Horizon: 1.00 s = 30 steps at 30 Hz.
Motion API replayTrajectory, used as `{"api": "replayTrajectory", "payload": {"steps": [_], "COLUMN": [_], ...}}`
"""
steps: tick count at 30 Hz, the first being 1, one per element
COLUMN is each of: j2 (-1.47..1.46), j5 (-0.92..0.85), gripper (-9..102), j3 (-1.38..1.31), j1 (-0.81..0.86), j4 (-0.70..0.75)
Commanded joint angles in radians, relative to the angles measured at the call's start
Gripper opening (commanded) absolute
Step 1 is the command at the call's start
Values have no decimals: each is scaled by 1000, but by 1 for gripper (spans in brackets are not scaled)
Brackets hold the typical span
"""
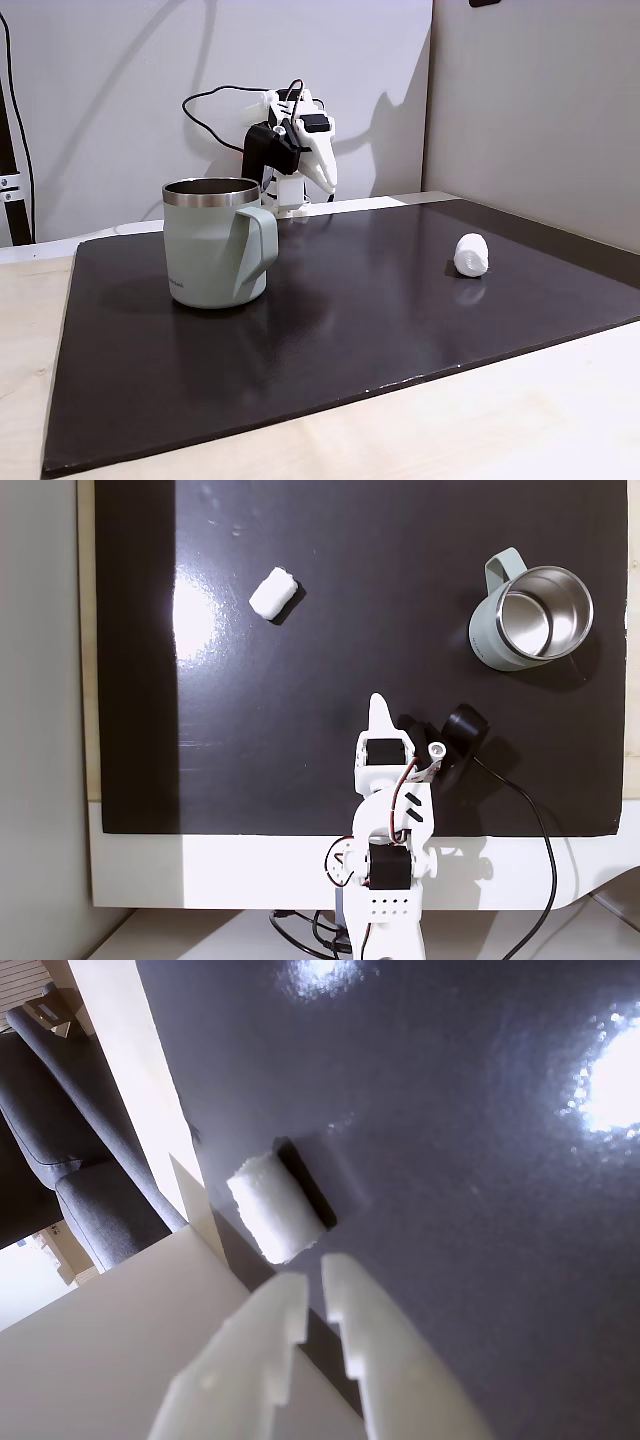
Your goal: Grasp a gauze and put it in the cup.
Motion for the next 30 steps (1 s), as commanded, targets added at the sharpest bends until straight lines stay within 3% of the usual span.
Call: {"api": "replayTrajectory", "payload": {"steps": [1,21,30], "j2": [11,11,-75], "j5": [-89,-80,-78], "gripper": [0,0,0], "j3": [-6,-8,-229], "j1": [-66,-60,-63], "j4": [0,2,158]}}
